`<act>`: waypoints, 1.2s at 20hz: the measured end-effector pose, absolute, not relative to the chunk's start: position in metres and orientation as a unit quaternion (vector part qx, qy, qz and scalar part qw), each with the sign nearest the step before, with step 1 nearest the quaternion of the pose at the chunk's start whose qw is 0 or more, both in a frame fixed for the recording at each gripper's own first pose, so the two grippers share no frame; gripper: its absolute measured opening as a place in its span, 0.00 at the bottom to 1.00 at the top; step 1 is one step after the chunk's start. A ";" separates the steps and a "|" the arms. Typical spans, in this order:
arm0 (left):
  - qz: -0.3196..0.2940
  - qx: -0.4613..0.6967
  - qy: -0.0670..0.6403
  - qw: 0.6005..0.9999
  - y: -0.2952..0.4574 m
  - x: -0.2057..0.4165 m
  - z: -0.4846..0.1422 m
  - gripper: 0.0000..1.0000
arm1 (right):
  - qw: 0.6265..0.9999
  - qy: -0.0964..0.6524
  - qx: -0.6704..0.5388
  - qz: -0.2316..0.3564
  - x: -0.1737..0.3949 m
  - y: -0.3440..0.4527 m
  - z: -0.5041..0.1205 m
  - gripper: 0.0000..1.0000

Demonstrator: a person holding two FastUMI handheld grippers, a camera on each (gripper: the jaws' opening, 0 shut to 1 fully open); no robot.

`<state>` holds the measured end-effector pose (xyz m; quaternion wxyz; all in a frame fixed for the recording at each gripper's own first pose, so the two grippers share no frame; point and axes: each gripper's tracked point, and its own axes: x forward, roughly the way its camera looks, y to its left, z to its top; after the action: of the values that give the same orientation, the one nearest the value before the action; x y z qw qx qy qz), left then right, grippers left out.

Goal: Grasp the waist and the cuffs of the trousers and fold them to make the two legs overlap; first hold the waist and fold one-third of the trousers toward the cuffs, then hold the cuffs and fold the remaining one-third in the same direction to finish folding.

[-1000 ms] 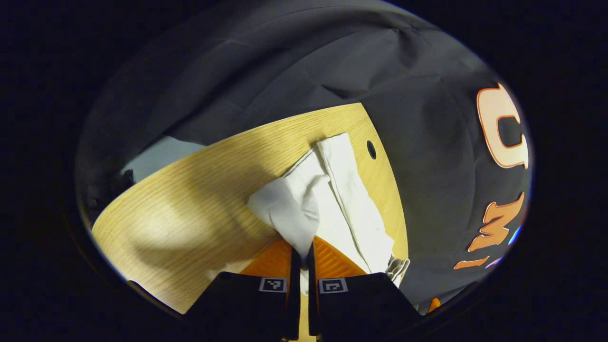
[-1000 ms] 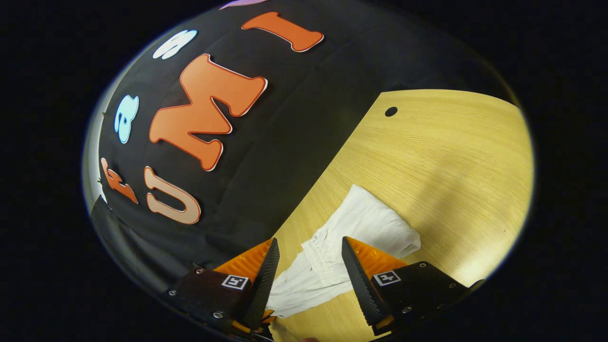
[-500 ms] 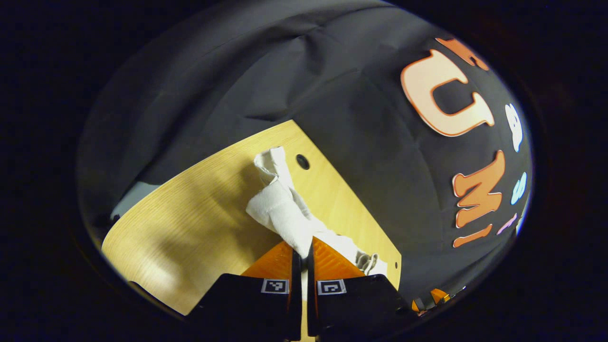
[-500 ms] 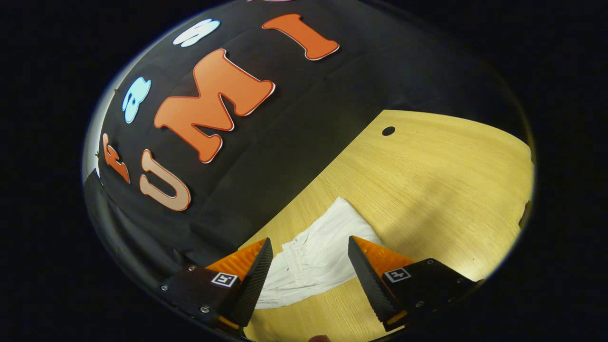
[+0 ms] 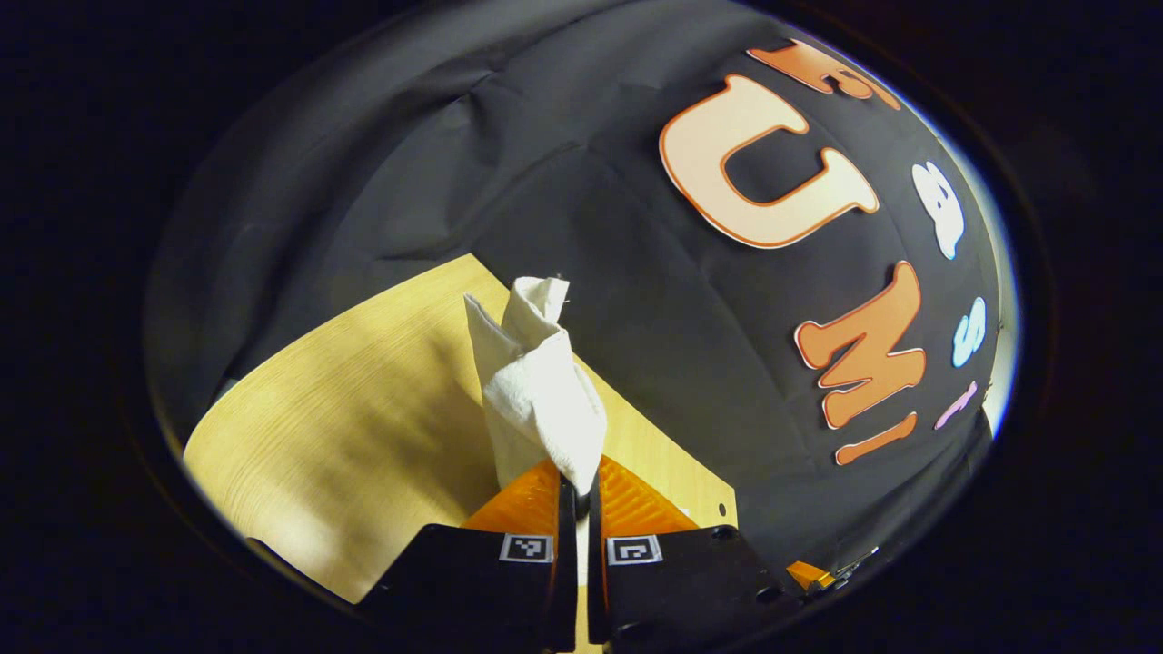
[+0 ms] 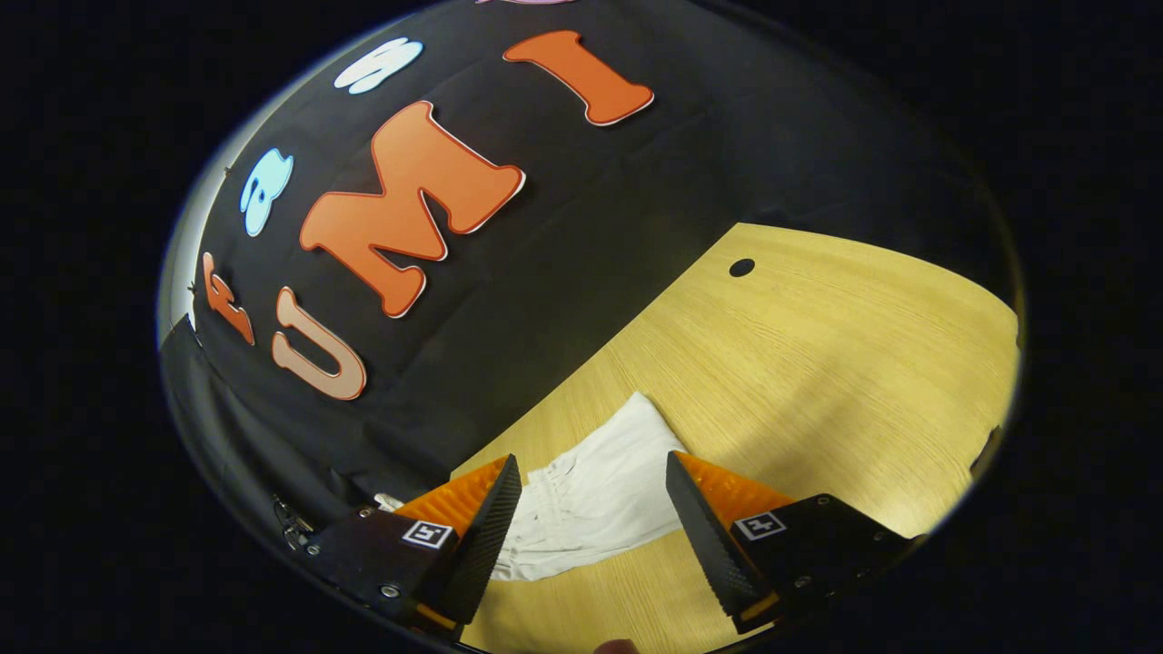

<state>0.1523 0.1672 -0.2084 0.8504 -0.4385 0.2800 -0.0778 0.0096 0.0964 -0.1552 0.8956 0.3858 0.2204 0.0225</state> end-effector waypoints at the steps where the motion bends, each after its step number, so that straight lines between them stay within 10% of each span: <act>1: -0.083 -0.438 0.278 0.851 0.160 0.154 -0.202 0.08 | 0.898 0.221 0.379 0.021 0.008 0.092 -0.156 0.97; 24: -0.202 -0.368 0.322 0.849 -0.091 0.188 -0.150 0.08 | 0.903 0.228 0.363 0.012 -0.007 0.002 -0.169 0.97</act>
<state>0.1883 -0.0906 -0.1496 0.8487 -0.3676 0.3220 -0.2023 -0.0075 0.0020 -0.1689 0.9033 0.3634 0.2278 0.0118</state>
